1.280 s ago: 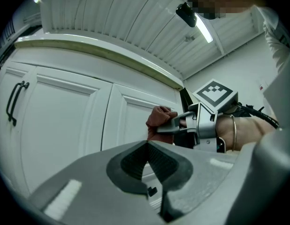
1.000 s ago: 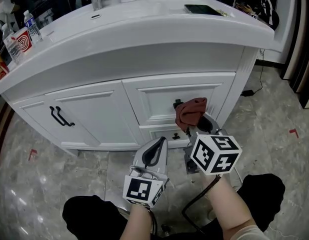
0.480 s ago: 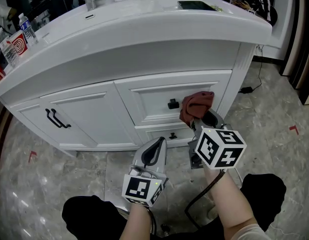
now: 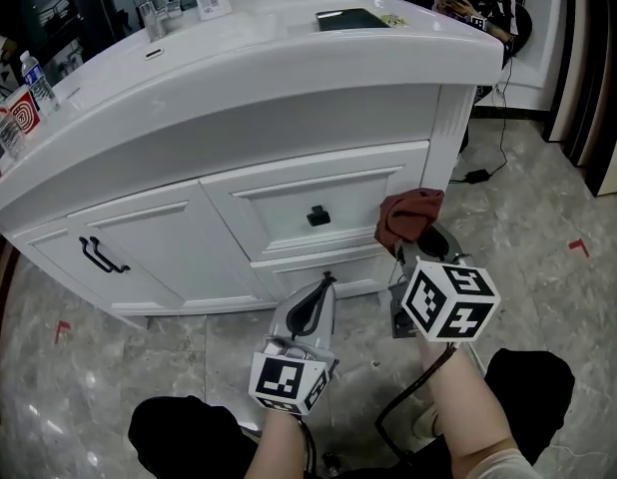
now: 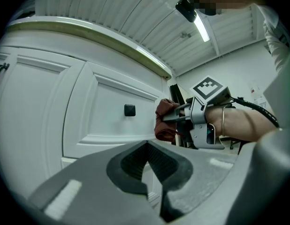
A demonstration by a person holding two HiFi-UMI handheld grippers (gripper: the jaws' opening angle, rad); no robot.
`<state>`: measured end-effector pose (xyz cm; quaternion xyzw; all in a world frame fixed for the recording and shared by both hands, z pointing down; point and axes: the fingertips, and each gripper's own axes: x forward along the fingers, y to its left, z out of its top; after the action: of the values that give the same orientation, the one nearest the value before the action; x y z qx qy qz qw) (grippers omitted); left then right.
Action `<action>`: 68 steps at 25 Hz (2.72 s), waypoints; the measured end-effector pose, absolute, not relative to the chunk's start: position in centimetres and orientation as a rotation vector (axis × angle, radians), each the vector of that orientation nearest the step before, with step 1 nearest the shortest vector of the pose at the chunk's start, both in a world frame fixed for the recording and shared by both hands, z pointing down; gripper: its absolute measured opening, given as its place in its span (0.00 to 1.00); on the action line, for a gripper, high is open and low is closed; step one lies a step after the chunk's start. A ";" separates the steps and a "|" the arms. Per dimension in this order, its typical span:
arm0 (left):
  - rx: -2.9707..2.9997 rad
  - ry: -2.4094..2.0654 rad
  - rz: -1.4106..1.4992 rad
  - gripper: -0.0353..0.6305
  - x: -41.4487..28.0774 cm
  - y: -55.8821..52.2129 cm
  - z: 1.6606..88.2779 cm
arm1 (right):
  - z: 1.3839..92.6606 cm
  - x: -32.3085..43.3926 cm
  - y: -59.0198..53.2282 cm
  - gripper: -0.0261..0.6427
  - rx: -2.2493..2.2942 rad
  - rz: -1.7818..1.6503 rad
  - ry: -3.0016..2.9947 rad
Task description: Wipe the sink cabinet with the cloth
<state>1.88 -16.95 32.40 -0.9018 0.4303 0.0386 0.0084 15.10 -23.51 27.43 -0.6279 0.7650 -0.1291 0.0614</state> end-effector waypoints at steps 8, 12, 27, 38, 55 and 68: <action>-2.795 1.395 0.115 0.05 0.2 -16.9 32.7 | 29.3 13.0 -22.2 0.16 -1.811 -0.465 2.354; -2.768 1.474 0.121 0.05 -2.8 -17.3 33.3 | 31.5 7.4 -22.3 0.16 -1.716 -0.491 2.487; -2.694 1.711 0.131 0.05 -13.0 -18.0 35.2 | 34.4 -9.7 -23.5 0.16 -1.321 -0.577 2.773; -2.713 1.683 0.153 0.05 -11.1 -19.0 35.5 | 34.7 -7.8 -24.7 0.16 -1.427 -0.579 2.755; -2.773 1.610 0.202 0.05 -6.8 -19.6 34.9 | 34.5 0.7 -24.8 0.16 -1.527 -0.662 2.648; -2.850 1.478 0.149 0.05 -1.6 -19.0 35.6 | 34.3 11.2 -24.6 0.16 -1.768 -0.631 2.443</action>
<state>-1.64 -19.02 35.56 -0.8862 0.4596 0.0463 -0.0362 11.23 -24.59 34.33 -0.5735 0.7926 -0.2048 0.0304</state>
